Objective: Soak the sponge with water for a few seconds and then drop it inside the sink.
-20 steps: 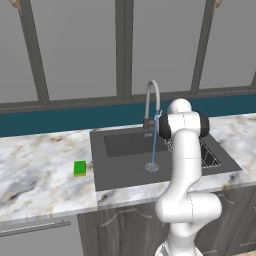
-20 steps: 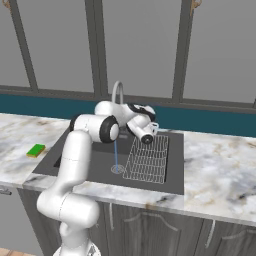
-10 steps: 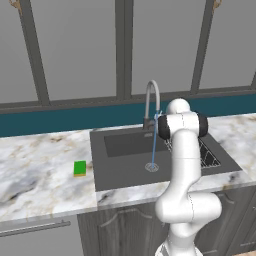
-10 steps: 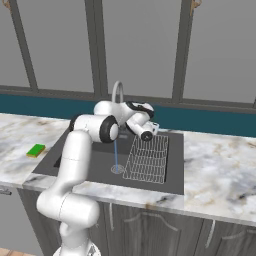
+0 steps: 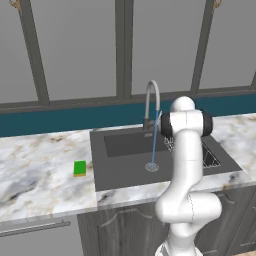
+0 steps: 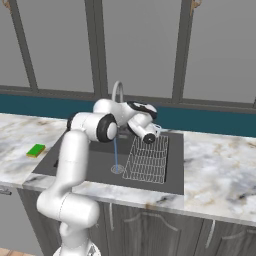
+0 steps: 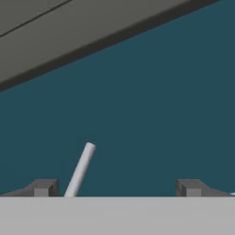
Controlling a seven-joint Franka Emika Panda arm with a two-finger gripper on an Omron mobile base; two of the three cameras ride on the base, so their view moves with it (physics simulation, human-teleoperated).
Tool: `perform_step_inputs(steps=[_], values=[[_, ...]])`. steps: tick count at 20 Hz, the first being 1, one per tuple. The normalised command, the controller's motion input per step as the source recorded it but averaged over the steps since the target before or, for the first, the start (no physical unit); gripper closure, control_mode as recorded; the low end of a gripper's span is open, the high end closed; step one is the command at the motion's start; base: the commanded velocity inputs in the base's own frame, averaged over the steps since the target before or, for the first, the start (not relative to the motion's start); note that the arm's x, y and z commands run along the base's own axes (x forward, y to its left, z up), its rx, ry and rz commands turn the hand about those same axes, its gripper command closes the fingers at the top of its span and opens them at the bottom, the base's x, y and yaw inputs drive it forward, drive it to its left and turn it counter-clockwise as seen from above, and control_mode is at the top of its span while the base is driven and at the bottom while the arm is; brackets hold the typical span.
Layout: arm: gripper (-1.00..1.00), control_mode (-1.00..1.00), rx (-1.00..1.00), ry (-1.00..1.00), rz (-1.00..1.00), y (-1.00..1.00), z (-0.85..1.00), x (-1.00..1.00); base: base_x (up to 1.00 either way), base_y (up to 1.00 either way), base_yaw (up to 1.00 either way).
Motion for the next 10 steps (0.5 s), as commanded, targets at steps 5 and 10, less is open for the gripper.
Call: perform_step_inputs(steps=[5, 10], values=[[-1.00, -1.00, 0.05, 0.00, 0.00, -0.18, 0.47, -0.21, 0.00, 0.00, 0.00], [-1.00, -1.00, 0.06, 0.05, 0.00, -0.17, 0.63, -0.08, 0.00, 0.00, 0.00]])
